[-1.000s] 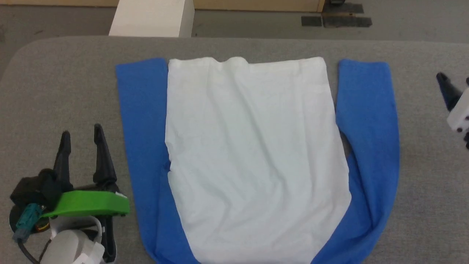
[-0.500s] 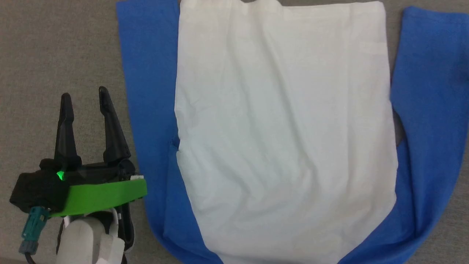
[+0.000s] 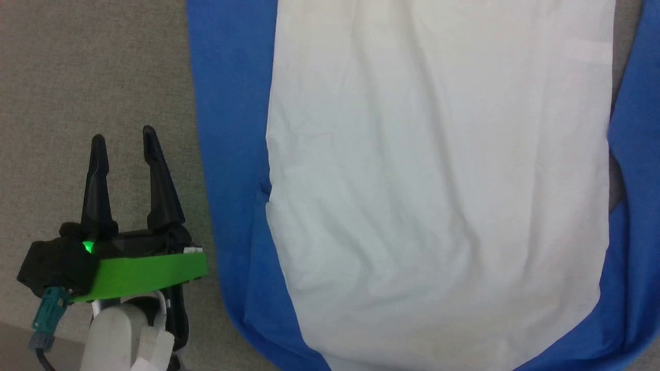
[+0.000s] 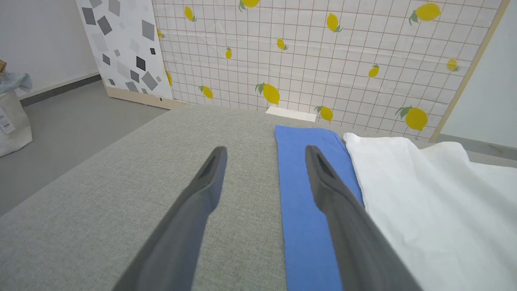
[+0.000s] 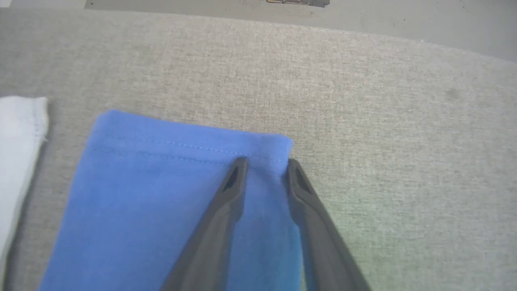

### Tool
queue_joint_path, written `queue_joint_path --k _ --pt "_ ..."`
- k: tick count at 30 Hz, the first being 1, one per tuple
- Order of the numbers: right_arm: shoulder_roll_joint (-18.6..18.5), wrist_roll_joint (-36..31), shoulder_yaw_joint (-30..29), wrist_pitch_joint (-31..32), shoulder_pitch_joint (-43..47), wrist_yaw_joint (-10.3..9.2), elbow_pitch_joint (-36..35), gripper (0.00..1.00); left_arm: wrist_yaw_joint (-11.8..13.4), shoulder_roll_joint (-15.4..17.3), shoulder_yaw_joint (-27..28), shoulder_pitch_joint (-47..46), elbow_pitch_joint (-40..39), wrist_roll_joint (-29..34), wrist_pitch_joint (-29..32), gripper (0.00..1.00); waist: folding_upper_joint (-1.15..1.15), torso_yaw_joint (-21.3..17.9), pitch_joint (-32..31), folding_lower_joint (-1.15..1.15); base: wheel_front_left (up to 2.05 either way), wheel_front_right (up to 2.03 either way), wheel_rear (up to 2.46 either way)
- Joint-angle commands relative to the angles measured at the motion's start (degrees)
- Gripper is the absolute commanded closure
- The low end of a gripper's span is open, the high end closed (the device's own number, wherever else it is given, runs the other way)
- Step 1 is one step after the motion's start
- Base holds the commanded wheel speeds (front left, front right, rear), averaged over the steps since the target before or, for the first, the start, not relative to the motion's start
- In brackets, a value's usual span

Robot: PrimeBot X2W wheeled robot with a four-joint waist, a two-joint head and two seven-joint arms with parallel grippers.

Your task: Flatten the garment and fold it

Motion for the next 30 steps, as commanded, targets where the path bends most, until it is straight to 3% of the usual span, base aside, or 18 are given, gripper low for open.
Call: queue_joint_path --k 1,7,14,23,30 --pt "1.4 1.0 -0.1 -0.2 1.6 -0.08 2.0 1.00 -0.5 -0.4 0.3 -1.2 0.2 0.6 -0.2 0.00 0.00 -1.2 -1.6 -0.01 0.00 0.00 0.00" --pt "1.9 6.1 -1.1 -7.3 2.6 -0.08 0.3 1.00 -0.9 -0.4 0.6 -1.1 1.8 0.3 -0.2 0.00 0.00 -3.4 -7.8 -0.01 0.00 0.00 0.00" --pt "-0.2 15.6 3.4 -11.1 8.6 -0.08 -7.5 1.00 -1.6 -0.4 2.1 1.7 3.6 0.6 -0.2 0.00 0.00 -6.3 -17.4 -0.01 0.00 0.00 0.00" --pt "0.8 28.6 12.8 -4.5 19.4 -0.08 -28.3 1.00 -2.0 -0.4 5.0 7.2 4.0 1.0 -0.2 0.00 0.00 -9.7 -26.2 -0.01 0.00 0.00 0.00" --pt "6.3 34.0 25.7 0.7 24.3 -0.08 -37.6 1.00 -2.1 -0.4 5.1 9.2 4.1 0.7 -0.2 0.00 0.00 -9.9 -28.6 -0.01 0.00 0.00 0.00"
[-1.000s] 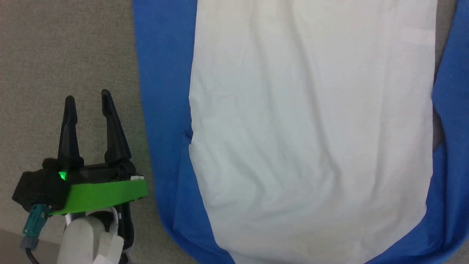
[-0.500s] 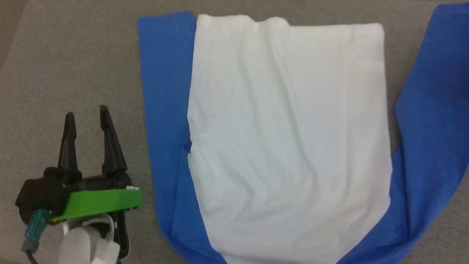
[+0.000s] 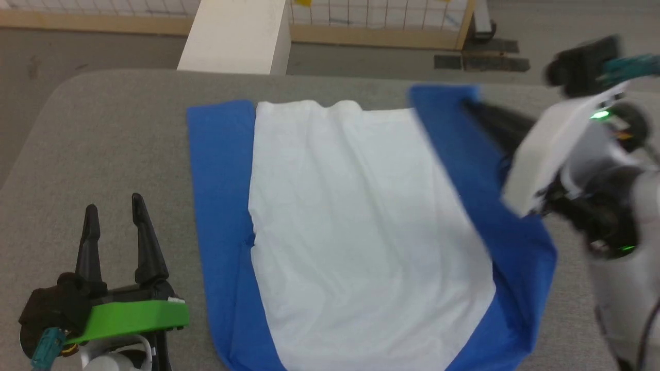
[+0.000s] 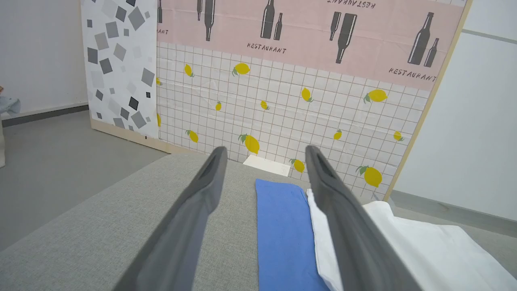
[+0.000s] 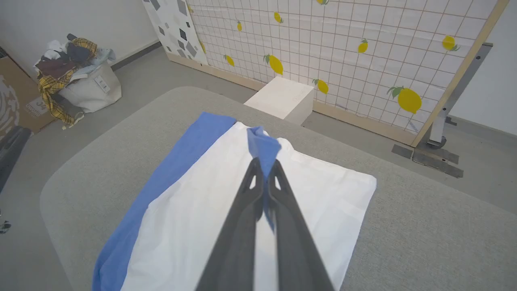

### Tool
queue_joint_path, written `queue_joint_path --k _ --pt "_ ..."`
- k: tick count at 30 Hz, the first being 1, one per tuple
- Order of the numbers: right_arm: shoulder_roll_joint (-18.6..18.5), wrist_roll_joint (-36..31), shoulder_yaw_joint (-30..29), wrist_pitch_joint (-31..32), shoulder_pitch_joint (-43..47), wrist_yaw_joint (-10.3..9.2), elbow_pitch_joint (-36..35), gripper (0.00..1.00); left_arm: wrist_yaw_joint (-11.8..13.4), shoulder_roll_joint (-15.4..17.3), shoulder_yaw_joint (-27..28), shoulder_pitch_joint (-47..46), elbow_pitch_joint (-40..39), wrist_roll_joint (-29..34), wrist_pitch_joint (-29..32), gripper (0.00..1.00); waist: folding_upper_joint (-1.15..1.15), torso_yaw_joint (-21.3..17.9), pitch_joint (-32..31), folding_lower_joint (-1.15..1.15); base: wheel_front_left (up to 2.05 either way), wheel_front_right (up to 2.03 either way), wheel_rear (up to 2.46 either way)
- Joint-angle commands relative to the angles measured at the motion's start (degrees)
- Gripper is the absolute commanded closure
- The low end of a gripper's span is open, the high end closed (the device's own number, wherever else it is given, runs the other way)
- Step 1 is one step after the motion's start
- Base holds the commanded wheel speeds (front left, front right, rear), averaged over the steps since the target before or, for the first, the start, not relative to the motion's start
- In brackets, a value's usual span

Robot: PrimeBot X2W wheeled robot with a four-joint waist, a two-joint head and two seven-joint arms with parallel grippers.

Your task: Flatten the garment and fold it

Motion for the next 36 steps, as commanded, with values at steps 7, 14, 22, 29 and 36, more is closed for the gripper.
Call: queue_joint_path --k 7,14,22,29,36 --pt "6.3 1.6 12.8 -1.4 2.9 -0.08 4.4 1.00 -0.3 -0.2 -1.4 0.8 0.7 -0.4 -0.2 0.00 0.00 1.4 -2.6 0.01 0.00 0.00 0.00" --pt "9.8 3.1 23.7 -4.0 6.7 -0.08 11.9 1.00 -0.1 -0.2 -2.1 0.8 1.5 -1.0 -0.2 0.00 0.00 4.8 -1.8 0.01 0.00 0.00 0.00" --pt "11.7 2.9 30.5 -9.9 10.7 -0.08 22.0 1.00 0.5 -0.2 -2.5 1.3 1.8 -1.9 -0.2 0.00 0.00 5.7 -1.0 0.01 0.00 0.00 0.00" --pt "12.7 6.9 30.0 -14.9 8.8 -0.08 23.2 0.00 0.7 -0.2 -2.5 1.3 2.3 -2.1 -0.2 0.00 0.00 3.9 -0.8 0.01 0.00 0.00 0.00" --pt "11.6 9.6 18.5 -20.7 3.7 -0.08 15.8 0.00 0.4 -0.2 -1.8 1.7 3.0 -1.8 -0.2 0.00 0.00 0.8 -2.3 0.01 0.00 0.00 0.00"
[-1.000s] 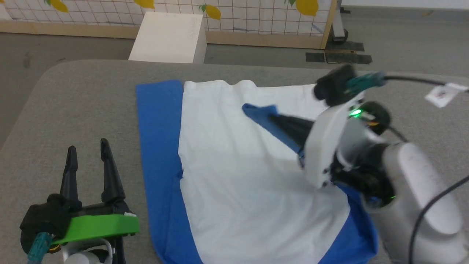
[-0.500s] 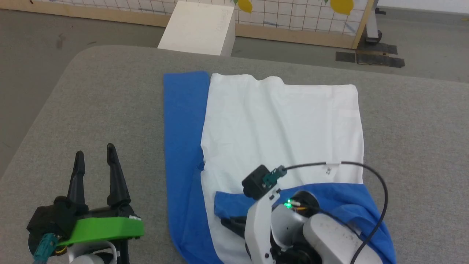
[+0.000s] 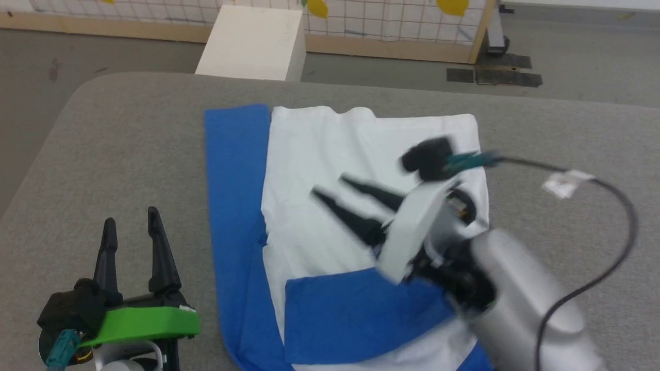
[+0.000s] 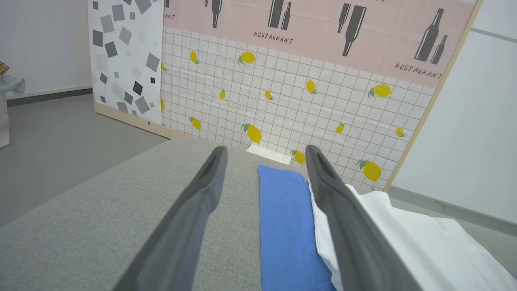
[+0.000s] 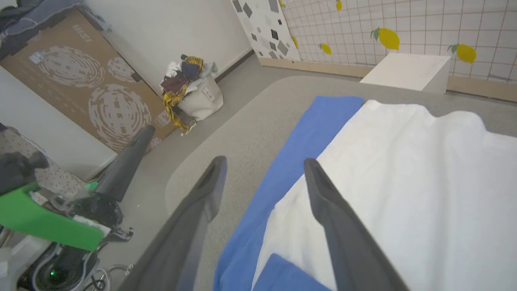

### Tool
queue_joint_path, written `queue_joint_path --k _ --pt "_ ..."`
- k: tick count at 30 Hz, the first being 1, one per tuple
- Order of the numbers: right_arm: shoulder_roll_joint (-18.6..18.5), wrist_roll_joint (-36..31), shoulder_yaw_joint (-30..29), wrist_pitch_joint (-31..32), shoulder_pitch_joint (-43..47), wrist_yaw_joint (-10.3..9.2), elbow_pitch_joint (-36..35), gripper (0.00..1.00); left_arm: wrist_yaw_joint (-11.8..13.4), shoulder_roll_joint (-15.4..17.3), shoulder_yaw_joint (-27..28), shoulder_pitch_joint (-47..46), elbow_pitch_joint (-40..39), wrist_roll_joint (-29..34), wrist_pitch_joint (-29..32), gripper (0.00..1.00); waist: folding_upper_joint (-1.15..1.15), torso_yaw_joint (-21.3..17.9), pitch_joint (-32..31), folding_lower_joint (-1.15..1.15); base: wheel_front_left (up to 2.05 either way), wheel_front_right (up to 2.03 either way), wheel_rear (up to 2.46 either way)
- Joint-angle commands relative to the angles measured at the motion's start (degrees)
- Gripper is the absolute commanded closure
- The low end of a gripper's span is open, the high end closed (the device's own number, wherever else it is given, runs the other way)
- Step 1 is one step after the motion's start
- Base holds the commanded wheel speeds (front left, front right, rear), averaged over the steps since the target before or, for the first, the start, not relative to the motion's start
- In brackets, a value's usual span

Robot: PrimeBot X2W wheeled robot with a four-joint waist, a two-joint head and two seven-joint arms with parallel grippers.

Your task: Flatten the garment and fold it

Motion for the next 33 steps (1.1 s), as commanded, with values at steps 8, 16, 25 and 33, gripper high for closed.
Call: queue_joint_path --k 8,16,25,33 --pt "-4.0 -5.7 -23.8 -4.0 1.3 -0.08 -3.1 0.00 -0.2 -0.1 0.1 1.0 1.1 -0.3 -0.2 0.00 0.00 -4.0 -1.3 0.00 0.00 0.00 0.00" --pt "-3.3 -11.9 -38.5 -2.3 6.4 -0.08 -5.4 0.00 -0.1 -0.1 -0.6 -0.9 3.5 -1.9 -0.1 0.00 0.00 -5.8 0.6 0.00 0.00 0.00 0.00" --pt "-3.6 -17.1 -47.9 1.9 6.0 -0.08 -12.5 0.00 -3.1 6.9 -0.3 -25.1 13.9 -6.8 15.4 0.00 0.00 -5.9 11.5 0.00 0.00 0.00 0.00" --pt "-4.7 -17.3 -47.5 4.4 2.1 -0.08 -16.9 0.00 -0.1 16.8 2.0 -46.6 25.6 -9.4 37.8 0.00 0.00 -9.2 23.1 0.00 0.00 0.00 0.00"
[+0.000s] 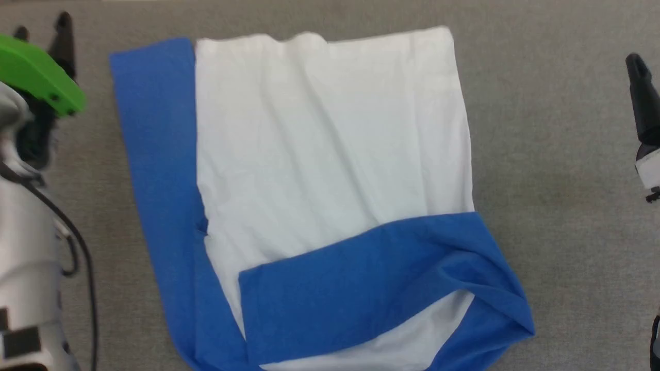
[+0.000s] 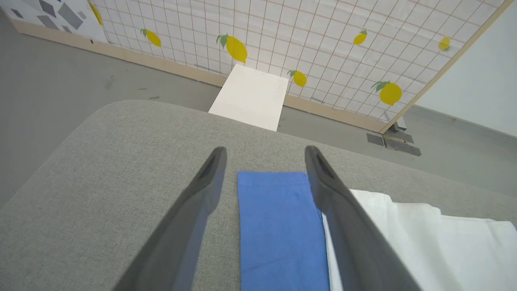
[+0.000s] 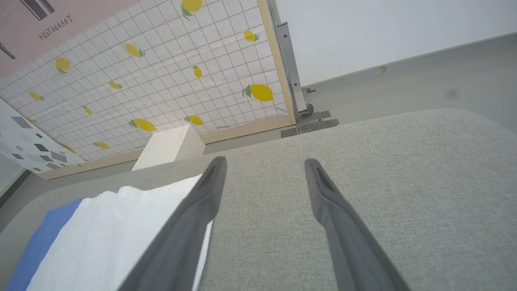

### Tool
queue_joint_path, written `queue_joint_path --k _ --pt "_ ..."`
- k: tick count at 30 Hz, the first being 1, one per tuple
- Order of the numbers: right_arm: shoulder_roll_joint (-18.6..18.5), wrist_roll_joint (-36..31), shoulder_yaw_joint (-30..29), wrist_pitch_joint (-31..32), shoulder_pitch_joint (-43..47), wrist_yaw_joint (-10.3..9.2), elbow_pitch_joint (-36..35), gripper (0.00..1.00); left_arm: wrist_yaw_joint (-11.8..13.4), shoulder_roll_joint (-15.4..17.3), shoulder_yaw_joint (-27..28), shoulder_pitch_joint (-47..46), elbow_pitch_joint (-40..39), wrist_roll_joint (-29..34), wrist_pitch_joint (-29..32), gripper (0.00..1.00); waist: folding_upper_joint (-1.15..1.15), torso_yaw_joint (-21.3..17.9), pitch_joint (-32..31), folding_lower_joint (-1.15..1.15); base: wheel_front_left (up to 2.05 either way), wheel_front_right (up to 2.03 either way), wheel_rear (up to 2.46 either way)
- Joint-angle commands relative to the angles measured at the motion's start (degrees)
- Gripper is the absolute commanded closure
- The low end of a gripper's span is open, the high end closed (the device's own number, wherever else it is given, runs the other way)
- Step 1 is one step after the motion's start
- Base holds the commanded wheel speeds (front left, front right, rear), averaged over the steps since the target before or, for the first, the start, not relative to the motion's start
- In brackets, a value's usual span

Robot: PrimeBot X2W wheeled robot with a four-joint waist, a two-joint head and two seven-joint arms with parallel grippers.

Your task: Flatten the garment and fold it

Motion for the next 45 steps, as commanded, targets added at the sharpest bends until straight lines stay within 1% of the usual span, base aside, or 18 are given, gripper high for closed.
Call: queue_joint_path --k 1,5,11,15,21,22,24,25,27,29,32,35,38,42,45 --pt "-0.1 0.3 0.1 0.0 -0.8 -0.08 -0.7 0.00 0.6 1.0 0.2 -2.3 1.0 -0.5 2.6 0.00 0.00 -3.1 9.1 0.00 0.00 0.00 0.00" --pt "-0.2 1.2 0.4 0.2 -1.1 -0.08 -1.8 0.00 1.5 4.2 0.0 -6.7 3.5 -0.7 9.8 0.00 0.00 -4.0 12.9 0.00 0.00 0.00 0.00" --pt "-0.8 2.4 0.7 0.5 -0.6 -0.08 -3.9 0.00 1.6 8.2 -1.4 -10.2 7.6 0.4 16.5 0.00 0.00 -4.2 16.3 0.00 0.00 0.00 0.00" --pt "-0.9 2.9 0.0 0.5 -0.2 -0.08 -5.0 0.00 1.5 8.2 -1.9 -11.0 8.6 -0.4 19.4 0.00 0.00 -3.8 17.5 0.00 0.00 0.00 0.00" --pt "-0.6 2.8 -0.2 0.7 -0.2 -0.08 -5.2 0.00 1.9 7.0 -1.9 -10.8 9.9 -3.2 25.7 0.00 0.00 -3.3 18.4 0.00 0.00 0.00 0.00" --pt "-0.6 2.9 -0.2 0.8 -0.2 -0.08 -5.2 0.00 1.8 6.7 -1.8 -10.5 9.9 -3.8 26.5 0.21 0.00 -3.2 18.5 0.00 0.00 0.00 0.00" --pt "-0.5 2.9 -0.2 0.8 -0.2 -0.08 -5.3 0.00 1.5 6.3 -1.3 -10.0 9.4 -4.9 26.3 1.00 0.00 -3.0 18.6 0.00 0.00 0.00 0.00" --pt "-0.5 2.9 -0.3 0.8 -0.2 -0.08 -5.3 0.00 1.3 6.1 -1.0 -9.8 9.2 -5.4 26.1 1.00 0.00 -2.9 18.6 0.00 0.00 0.00 0.00" --pt "-0.5 2.8 -0.5 0.7 -0.2 -0.08 -5.0 0.00 1.7 4.6 1.7 -9.7 8.6 -7.8 23.1 1.00 0.00 -2.6 18.2 0.00 0.00 0.00 0.00" --pt "-0.6 2.6 -0.6 0.4 -0.1 -0.08 -4.6 0.00 1.9 3.0 4.9 -9.5 8.1 -10.6 19.3 1.00 0.00 -2.3 17.3 0.00 0.00 0.00 0.00" --pt "-0.4 2.4 -0.4 0.0 0.3 -0.08 -3.8 0.00 1.7 1.5 9.3 -8.4 7.6 -13.7 13.9 1.00 0.00 -1.8 15.3 0.00 0.00 0.00 0.00" --pt "-0.1 2.2 -0.6 -0.4 1.0 -0.08 -3.0 0.00 0.8 0.0 12.8 -7.4 7.1 -16.8 10.3 1.00 0.00 -0.9 12.8 0.00 0.00 0.00 0.00" --pt "0.1 1.9 -0.8 -0.7 1.9 -0.08 -1.9 0.00 0.2 -0.6 15.3 -5.6 6.1 -18.4 7.3 1.00 0.00 0.2 9.7 0.00 0.00 0.00 0.00" --pt "0.6 1.7 -1.4 -1.1 3.5 -0.08 -0.1 0.00 -1.0 -1.7 16.1 -2.5 4.0 -18.9 5.2 1.00 0.00 2.1 4.9 0.00 0.00 0.00 0.00" --pt "1.4 1.8 -1.6 -1.6 4.6 -0.08 1.4 0.00 -2.7 -3.4 15.2 -0.5 1.8 -19.4 5.0 1.00 0.00 3.1 0.9 0.00 0.00 0.00 0.00"
